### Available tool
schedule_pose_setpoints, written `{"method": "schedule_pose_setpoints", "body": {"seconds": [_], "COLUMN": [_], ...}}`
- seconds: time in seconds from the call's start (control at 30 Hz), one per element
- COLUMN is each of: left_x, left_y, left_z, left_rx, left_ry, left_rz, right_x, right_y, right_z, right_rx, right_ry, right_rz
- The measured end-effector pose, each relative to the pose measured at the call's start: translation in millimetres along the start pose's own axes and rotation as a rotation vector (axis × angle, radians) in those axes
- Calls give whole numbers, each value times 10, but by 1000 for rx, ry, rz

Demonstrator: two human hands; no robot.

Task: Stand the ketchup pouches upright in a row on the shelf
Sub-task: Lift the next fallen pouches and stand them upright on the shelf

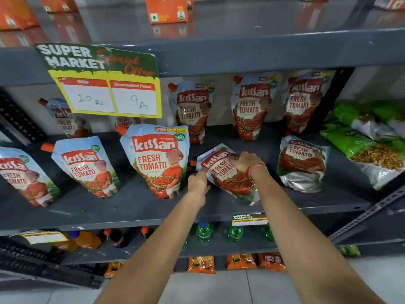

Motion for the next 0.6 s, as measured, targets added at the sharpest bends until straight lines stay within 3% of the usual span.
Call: {"method": "schedule_pose_setpoints", "body": {"seconds": [0.13, 0.23, 0.4, 0.6], "left_x": [-25, -52, -154, -609], "left_y": [84, 74, -14, -249], "left_z": [122, 220, 334, 526], "left_rx": [-57, 15, 32, 71], "left_ry": [26, -79, -53, -5], "left_rz": [-42, -64, 49, 330], "right_x": [-209, -302, -312, -236], "right_y": [37, 19, -40, -202], "right_z": [-31, 57, 2, -347], "right_rx": [140, 186, 68, -102], "right_ry": [433, 735, 955, 1156], "right_rz": [54, 60, 0, -240]}}
Point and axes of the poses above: each hand's wrist, its own y-axis towards the middle knuckle, its own z-axis out of the palm, x = y × z, the point moved 2 cm from there along y, towards the middle knuckle, and after that the axes turned 7 degrees about x, right-handed, at the moved point
